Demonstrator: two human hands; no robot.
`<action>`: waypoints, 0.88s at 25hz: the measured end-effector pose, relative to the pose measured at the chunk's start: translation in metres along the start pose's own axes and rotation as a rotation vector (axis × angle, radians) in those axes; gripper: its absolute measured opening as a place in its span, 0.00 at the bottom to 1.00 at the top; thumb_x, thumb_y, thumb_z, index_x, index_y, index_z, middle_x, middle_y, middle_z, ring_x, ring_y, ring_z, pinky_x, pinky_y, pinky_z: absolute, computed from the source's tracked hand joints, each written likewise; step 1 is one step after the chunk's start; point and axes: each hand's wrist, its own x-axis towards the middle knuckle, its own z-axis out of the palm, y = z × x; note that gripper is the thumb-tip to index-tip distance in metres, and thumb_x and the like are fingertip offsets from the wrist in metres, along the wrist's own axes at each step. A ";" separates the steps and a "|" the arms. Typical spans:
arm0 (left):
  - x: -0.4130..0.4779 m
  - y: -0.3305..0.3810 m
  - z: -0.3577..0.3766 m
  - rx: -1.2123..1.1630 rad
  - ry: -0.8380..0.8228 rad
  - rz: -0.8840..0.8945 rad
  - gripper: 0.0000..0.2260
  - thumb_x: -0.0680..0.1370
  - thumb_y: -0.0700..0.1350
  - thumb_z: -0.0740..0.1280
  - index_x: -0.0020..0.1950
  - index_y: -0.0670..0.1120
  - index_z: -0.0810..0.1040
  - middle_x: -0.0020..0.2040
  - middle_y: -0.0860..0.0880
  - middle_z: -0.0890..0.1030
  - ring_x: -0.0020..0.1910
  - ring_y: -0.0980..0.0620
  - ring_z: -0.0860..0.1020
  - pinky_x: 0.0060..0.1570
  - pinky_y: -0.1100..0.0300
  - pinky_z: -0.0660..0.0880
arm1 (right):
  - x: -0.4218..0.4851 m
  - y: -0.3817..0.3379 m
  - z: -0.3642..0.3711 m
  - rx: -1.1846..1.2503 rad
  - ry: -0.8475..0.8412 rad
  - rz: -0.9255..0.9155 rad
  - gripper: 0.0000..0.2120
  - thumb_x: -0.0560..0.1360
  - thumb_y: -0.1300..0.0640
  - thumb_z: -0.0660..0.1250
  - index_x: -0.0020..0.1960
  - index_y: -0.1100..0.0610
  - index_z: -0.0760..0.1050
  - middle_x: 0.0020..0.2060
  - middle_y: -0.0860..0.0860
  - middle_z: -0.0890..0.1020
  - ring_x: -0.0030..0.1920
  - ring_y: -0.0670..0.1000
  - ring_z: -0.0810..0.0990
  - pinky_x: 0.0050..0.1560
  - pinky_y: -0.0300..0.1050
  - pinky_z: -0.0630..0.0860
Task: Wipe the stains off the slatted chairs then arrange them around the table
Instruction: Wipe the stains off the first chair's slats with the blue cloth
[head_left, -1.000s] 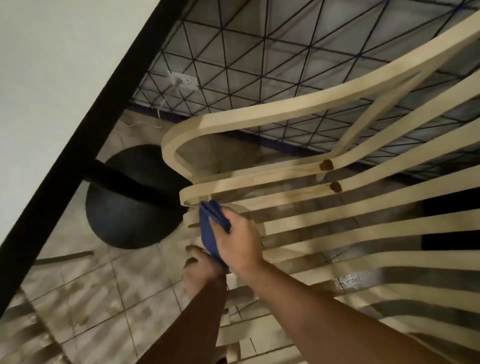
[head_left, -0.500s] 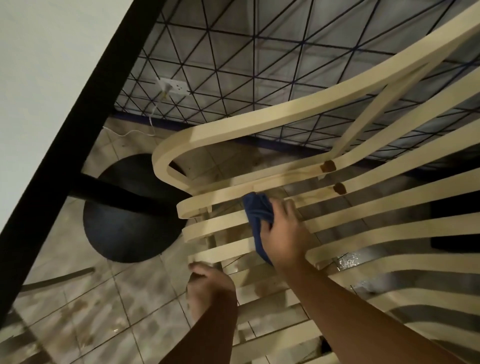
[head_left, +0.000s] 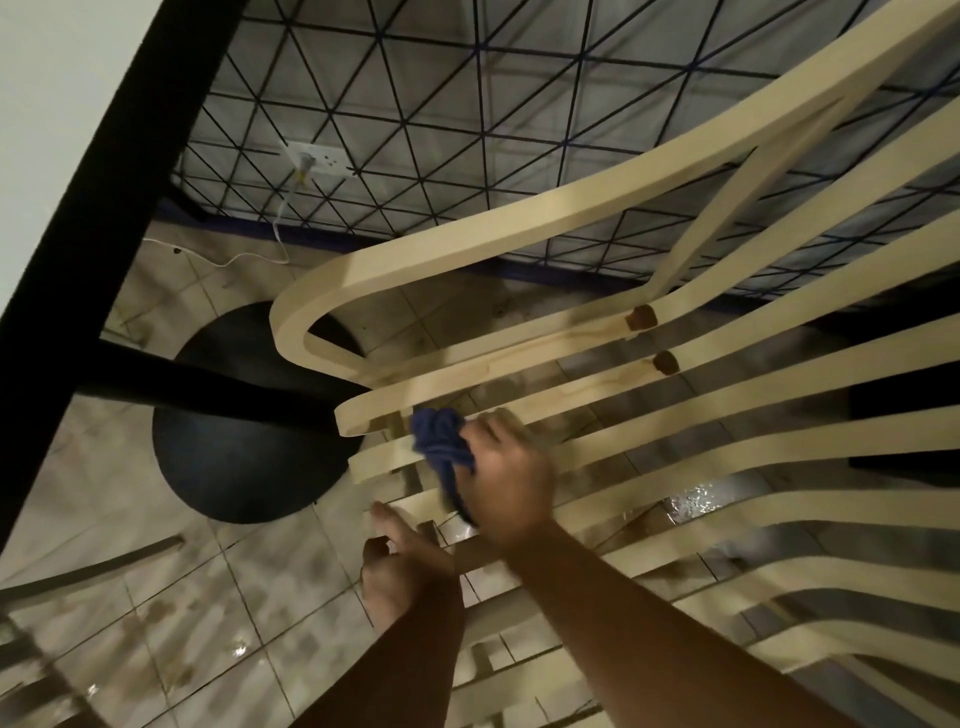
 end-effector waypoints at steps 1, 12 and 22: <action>0.001 -0.001 0.001 0.001 0.001 0.007 0.41 0.74 0.75 0.38 0.73 0.53 0.69 0.54 0.42 0.80 0.51 0.41 0.80 0.54 0.44 0.79 | 0.002 0.023 -0.007 -0.014 0.025 0.028 0.08 0.76 0.53 0.71 0.52 0.55 0.79 0.44 0.51 0.81 0.38 0.51 0.79 0.39 0.47 0.79; -0.016 0.008 -0.007 -0.300 0.029 -0.093 0.45 0.65 0.85 0.42 0.77 0.66 0.56 0.69 0.46 0.78 0.63 0.40 0.79 0.60 0.37 0.77 | 0.017 0.071 -0.036 0.059 0.203 0.238 0.05 0.73 0.59 0.71 0.48 0.59 0.80 0.40 0.53 0.80 0.36 0.49 0.76 0.36 0.35 0.67; -0.014 0.005 -0.006 -0.341 0.002 -0.129 0.42 0.69 0.82 0.48 0.76 0.62 0.64 0.64 0.45 0.81 0.58 0.40 0.81 0.57 0.39 0.80 | 0.042 0.163 -0.087 -0.164 0.038 0.206 0.07 0.76 0.56 0.71 0.49 0.59 0.81 0.42 0.56 0.80 0.40 0.58 0.79 0.42 0.48 0.72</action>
